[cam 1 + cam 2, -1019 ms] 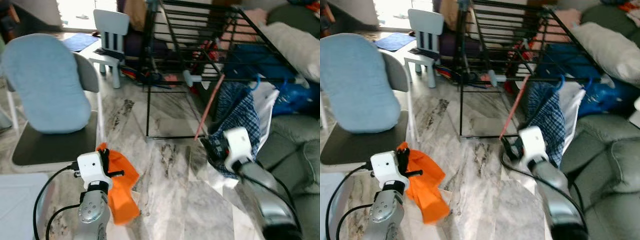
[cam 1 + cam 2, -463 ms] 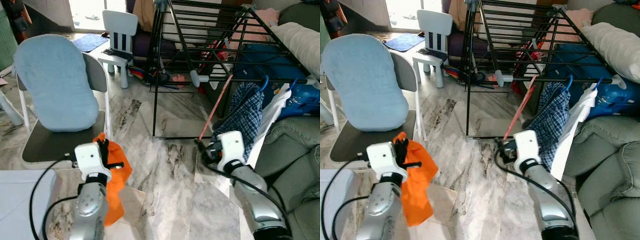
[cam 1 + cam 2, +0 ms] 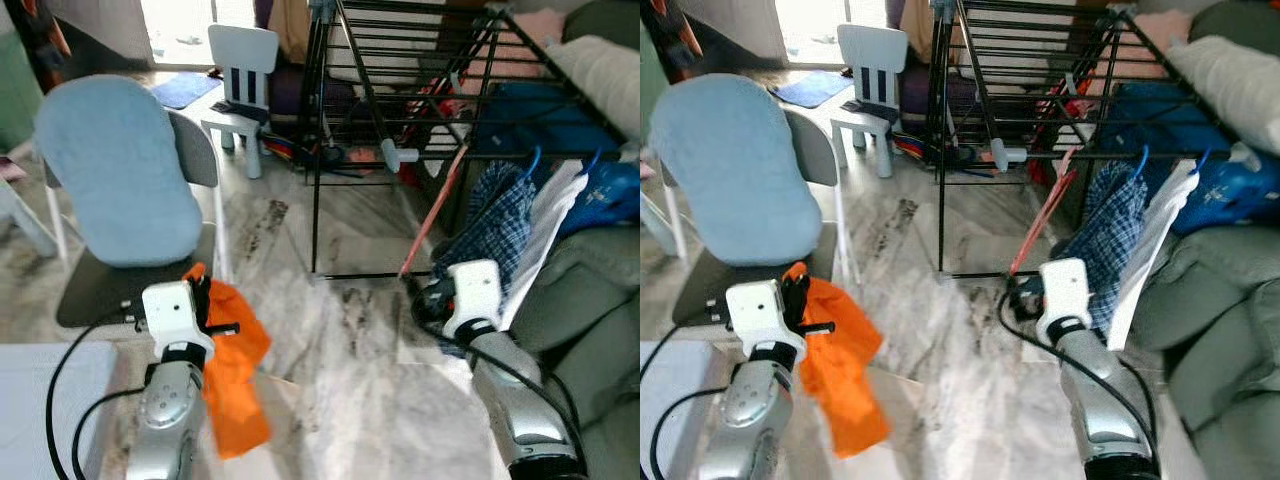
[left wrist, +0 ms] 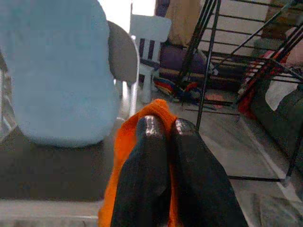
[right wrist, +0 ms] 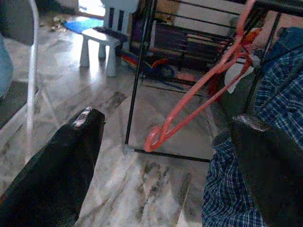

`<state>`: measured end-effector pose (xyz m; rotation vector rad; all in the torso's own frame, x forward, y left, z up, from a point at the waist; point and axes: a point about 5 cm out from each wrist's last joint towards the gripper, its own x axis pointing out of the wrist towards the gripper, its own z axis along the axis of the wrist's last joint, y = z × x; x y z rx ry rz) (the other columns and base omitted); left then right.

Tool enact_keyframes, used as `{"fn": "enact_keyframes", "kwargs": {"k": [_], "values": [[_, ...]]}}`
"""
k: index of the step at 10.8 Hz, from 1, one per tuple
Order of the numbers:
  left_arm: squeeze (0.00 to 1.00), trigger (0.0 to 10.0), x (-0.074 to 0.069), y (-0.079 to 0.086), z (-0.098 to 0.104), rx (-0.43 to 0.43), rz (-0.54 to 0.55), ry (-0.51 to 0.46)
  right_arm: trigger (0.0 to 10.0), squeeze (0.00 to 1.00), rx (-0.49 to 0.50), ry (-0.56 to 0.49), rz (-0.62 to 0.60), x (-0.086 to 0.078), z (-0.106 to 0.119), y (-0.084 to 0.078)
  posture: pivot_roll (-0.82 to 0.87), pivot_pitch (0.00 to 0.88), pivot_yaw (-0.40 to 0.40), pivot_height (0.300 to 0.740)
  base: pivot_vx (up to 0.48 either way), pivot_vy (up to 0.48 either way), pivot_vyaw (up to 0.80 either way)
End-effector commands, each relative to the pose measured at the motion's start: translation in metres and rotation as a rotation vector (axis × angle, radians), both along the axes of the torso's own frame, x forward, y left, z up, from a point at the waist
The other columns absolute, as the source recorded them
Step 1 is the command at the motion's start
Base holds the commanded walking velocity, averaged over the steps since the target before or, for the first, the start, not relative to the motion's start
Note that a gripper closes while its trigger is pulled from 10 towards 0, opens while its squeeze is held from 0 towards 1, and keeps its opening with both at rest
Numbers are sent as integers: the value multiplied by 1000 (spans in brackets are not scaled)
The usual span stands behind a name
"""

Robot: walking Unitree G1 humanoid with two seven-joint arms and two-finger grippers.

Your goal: Hang hanger

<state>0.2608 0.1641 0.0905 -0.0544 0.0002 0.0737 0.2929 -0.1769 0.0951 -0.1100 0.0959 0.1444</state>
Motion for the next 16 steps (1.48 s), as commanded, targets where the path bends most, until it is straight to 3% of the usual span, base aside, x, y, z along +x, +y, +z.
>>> {"fn": "enact_keyframes", "kwargs": {"k": [1, 4, 6, 10, 16], "values": [[0, 10000, 5, -4, 12, 13, -29, -43, 10000, 0, 2, -12, -44, -2, 2, -8, -87, 0, -27, 740, 0, 0, 0], [0, 10000, 10, -5, 14, 14, -62, -36, 10000, 0, 14, -13, -79, -7, 0, -8, -109, 0, 6, 740, 0, 0, 0], [0, 10000, 11, -7, 16, -41, -78, -45, 10000, 0, 11, -3, -82, -12, -1, -9, -118, 0, 5, 740, 137, 0, 0], [0, 10000, 6, -12, 16, -53, -113, -43, 10000, 0, 13, 18, -75, -16, -3, -8, -119, 0, 9, 740, 363, 0, -384], [0, 10000, 5, -13, 17, -60, -141, -33, 10000, 0, 9, 40, -66, -23, -5, -6, -125, 9, 14, 740, 430, 0, 0]]}}
